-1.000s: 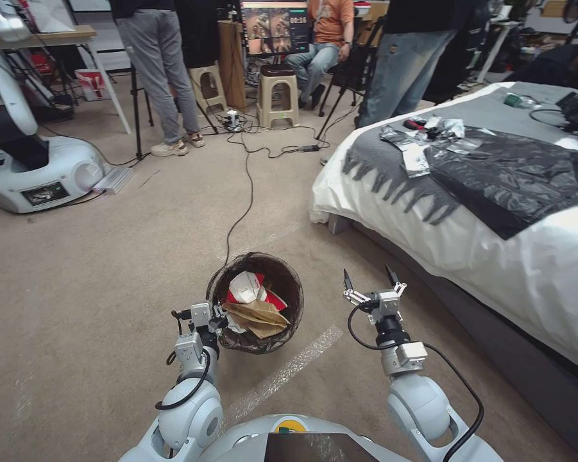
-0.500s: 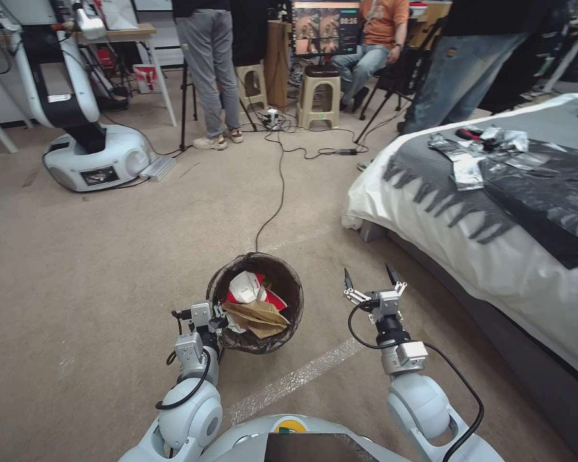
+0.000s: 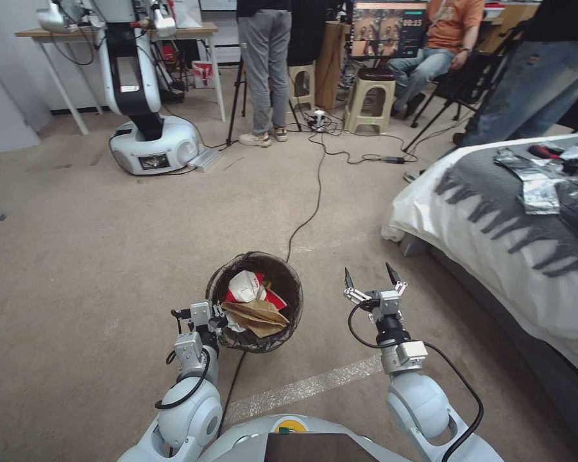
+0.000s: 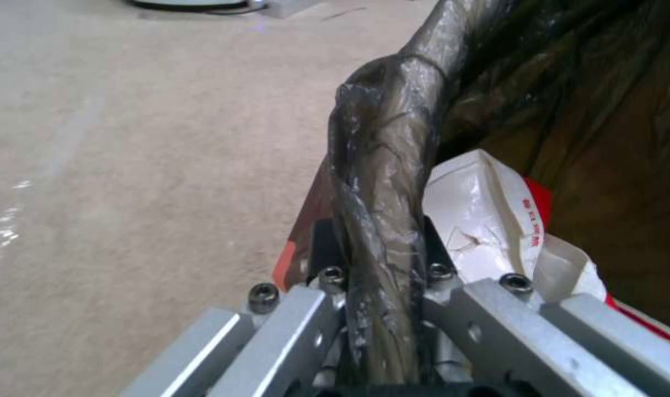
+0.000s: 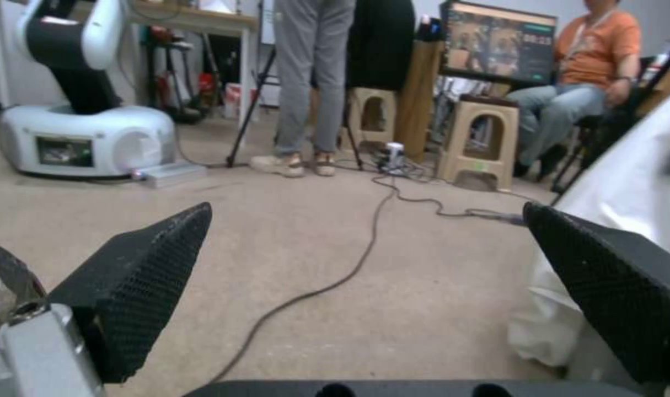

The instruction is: Pick up the trash bin, then pick up the garbage from the floor and place it into the trash bin.

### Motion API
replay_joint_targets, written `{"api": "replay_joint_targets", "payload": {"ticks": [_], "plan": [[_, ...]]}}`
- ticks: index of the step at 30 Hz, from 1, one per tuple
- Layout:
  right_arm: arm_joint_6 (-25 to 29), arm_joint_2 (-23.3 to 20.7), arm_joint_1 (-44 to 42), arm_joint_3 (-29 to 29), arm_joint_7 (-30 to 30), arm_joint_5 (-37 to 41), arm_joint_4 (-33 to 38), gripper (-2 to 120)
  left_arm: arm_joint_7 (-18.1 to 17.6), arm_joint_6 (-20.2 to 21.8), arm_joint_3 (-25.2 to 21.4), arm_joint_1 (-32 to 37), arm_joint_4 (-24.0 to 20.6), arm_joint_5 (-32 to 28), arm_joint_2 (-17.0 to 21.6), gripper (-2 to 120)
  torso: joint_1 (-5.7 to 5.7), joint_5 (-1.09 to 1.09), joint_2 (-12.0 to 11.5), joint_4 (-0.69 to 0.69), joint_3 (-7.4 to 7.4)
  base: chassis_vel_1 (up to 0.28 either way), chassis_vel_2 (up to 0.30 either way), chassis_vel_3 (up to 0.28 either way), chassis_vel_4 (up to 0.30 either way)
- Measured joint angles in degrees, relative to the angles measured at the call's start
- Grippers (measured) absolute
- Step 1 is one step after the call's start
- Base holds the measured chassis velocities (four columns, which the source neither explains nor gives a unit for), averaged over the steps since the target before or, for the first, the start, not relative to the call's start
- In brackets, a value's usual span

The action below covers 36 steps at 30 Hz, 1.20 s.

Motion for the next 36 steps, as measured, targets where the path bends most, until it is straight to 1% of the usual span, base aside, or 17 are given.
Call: {"api": "replay_joint_targets", "payload": {"ticks": [11, 18, 25, 30, 33, 34, 36], "plan": [[0.06, 0.21, 0.20, -0.04, 0.31, -0.06, -0.31, 100, 0.00, 0.00, -0.07, 0.06, -0.54, 0.55, -0.11, 2, 0.00, 0.00, 0.00, 0.00, 0.00, 0.044, 0.038, 0.048, 0.047], [0.05, 0.14, 0.59, 0.17, 0.73, 0.03, -0.40, 100, 0.08, 0.52, -0.31, -0.06, -1.81, 0.52, -0.05, 2, 0.00, 0.00, 0.00, -0.01, 0.00, 0.000, 0.000, 0.000, 0.000], [0.00, 0.17, 1.04, 0.99, 1.20, 0.26, -0.68, 100, 0.30, 1.49, -0.69, -0.54, -3.34, -0.96, 0.72, 2, 0.00, 0.00, 0.00, 0.00, 0.00, 0.000, 0.000, 0.000, 0.000], [-0.10, 0.09, 1.26, 1.34, 1.40, 0.50, -0.69, 100, -0.87, 2.54, -1.57, -1.20, -4.60, -3.29, 1.16, 2, 0.00, 0.00, 0.00, 0.00, 0.00, 0.000, 0.000, 0.000, 0.000], [-0.26, 0.25, 1.32, 1.35, 1.50, 0.60, -0.63, 100, -3.63, 4.56, -2.92, -1.68, -6.75, -9.07, 2.06, 2, 0.00, 0.00, 0.00, 0.00, 0.00, 0.000, 0.000, 0.000, 0.000], [-0.26, 0.25, 1.32, 1.35, 1.50, 0.60, -0.63, 100, -3.63, 4.56, -2.92, -1.68, -6.75, -9.07, 2.06, 2, 0.00, 0.00, 0.00, 0.00, 0.00, 0.000, 0.000, 0.000, 0.000], [-0.34, 0.30, 1.38, 1.30, 1.56, 0.62, -0.56, 100, -5.01, 5.51, -3.51, -1.86, -7.74, -12.25, 2.72, 2, 0.00, 0.00, 0.00, 0.00, 0.00, 0.000, 0.000, 0.000, 0.000]]}}
